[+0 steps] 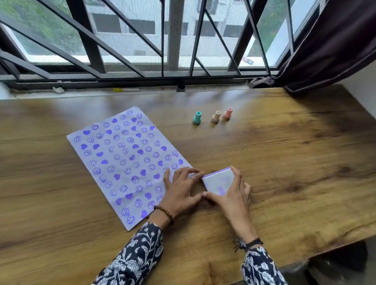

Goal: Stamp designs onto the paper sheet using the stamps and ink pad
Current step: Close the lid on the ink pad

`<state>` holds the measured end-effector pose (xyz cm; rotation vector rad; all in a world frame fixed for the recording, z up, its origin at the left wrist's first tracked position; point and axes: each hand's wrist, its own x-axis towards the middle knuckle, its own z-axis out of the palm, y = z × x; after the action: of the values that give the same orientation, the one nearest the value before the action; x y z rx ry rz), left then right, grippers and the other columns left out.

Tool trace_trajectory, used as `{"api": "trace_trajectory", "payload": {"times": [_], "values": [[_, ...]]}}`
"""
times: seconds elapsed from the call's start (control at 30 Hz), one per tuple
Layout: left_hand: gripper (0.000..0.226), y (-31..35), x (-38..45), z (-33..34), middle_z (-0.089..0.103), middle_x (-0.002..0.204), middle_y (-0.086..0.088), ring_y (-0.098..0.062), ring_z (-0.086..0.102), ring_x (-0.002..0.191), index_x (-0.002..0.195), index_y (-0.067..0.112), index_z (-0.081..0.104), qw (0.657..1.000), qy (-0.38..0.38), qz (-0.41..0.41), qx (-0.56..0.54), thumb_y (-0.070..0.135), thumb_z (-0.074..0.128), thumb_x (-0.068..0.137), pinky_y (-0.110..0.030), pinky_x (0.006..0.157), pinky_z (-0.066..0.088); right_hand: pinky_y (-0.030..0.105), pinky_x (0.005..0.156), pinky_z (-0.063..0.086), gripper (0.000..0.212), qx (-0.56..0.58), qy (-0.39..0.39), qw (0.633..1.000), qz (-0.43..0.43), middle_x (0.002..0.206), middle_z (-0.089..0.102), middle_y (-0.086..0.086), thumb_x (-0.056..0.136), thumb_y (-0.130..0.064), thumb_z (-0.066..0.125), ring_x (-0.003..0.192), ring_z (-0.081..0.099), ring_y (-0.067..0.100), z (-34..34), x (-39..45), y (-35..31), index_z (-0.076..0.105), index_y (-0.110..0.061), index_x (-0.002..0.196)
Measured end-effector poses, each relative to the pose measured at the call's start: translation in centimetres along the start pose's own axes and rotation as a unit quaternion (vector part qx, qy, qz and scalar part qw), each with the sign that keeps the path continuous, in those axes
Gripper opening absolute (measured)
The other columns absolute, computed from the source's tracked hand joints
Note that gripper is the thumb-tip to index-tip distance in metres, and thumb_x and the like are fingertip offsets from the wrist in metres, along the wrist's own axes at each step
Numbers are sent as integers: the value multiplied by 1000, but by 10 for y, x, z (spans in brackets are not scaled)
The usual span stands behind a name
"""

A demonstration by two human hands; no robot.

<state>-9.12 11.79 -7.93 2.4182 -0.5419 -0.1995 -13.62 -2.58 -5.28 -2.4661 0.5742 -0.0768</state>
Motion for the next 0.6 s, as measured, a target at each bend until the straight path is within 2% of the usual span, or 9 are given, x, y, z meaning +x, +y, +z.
{"api": "trace_trajectory", "payload": {"times": [0.17,0.23,0.33,0.47,0.53,0.6], "values": [[63,-1,-3,-4,40,138,6,-10,26,132,136,27,33,1000,-14,8,-8,41,57,79,-40,108,-15,42,106,27,105,2,6,1000,12,152,29,4,57,-48,81,131,30,31,2,-1,0,23,-23,141],[68,0,-5,-7,39,139,5,-9,27,133,135,27,34,1000,-6,9,-18,42,60,74,-34,108,-15,40,107,26,98,68,2,998,14,151,30,5,63,-41,80,131,29,30,-1,0,3,25,-21,141],[59,1,-14,-7,41,135,6,-10,23,135,123,28,46,998,66,-21,8,46,66,70,-30,106,-16,34,104,31,71,221,11,974,42,143,41,11,79,-21,71,128,37,25,-13,1,16,33,-16,139],[45,14,-24,4,41,132,9,-11,11,139,106,31,54,993,89,-51,53,56,63,70,-32,103,-25,19,80,41,49,285,34,956,69,118,64,13,83,-3,63,95,57,17,-26,5,34,45,-13,128],[41,24,-22,10,42,130,9,-11,11,139,104,32,55,993,88,-61,53,55,62,72,-35,104,-22,4,69,39,45,284,50,955,66,104,70,8,80,-1,66,81,59,11,-29,9,39,50,-13,121],[37,31,-15,15,45,129,9,-11,13,138,104,32,56,992,97,-67,53,53,61,74,-36,105,-19,-2,63,38,43,280,63,956,61,94,71,5,76,0,69,74,58,0,-30,15,44,54,-12,115]]}}
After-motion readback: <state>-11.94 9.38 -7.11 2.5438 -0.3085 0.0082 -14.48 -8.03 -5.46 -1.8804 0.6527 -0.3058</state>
